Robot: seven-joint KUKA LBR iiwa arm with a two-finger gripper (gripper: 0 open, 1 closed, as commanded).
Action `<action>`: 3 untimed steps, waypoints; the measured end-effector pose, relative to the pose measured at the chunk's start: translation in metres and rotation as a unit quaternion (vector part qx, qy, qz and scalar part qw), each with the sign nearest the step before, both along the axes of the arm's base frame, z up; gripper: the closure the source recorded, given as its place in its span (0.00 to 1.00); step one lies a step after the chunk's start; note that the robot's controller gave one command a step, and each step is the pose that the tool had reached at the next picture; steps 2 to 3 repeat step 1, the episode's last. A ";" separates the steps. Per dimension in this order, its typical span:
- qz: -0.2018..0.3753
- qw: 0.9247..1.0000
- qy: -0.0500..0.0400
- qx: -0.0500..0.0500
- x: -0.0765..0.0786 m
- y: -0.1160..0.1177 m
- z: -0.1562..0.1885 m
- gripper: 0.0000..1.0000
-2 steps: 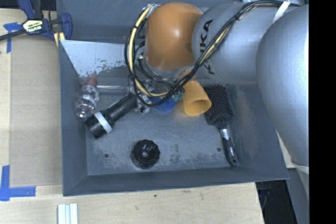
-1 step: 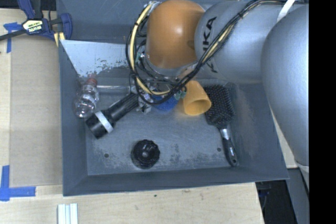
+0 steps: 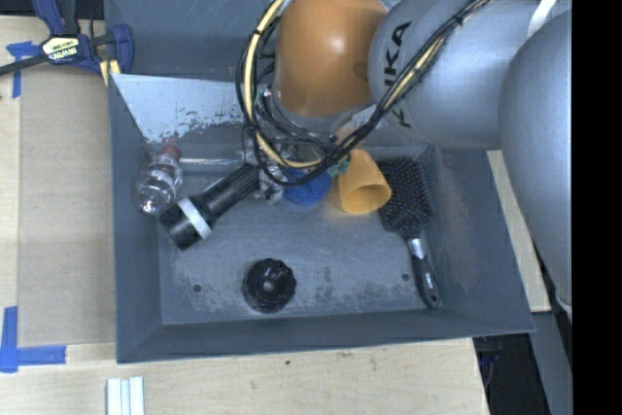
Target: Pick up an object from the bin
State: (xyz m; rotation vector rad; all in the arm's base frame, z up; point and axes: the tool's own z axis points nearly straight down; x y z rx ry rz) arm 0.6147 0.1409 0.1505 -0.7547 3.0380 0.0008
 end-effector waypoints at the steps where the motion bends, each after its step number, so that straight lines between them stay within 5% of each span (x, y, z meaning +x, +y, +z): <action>1: 0.000 1.000 -0.001 0.000 0.001 0.000 0.009 1.00; 3: 0.000 1.000 -0.001 0.000 0.001 0.000 0.009 1.00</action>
Offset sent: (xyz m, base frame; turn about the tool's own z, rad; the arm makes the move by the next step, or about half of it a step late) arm 0.0001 0.0000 0.0162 0.0000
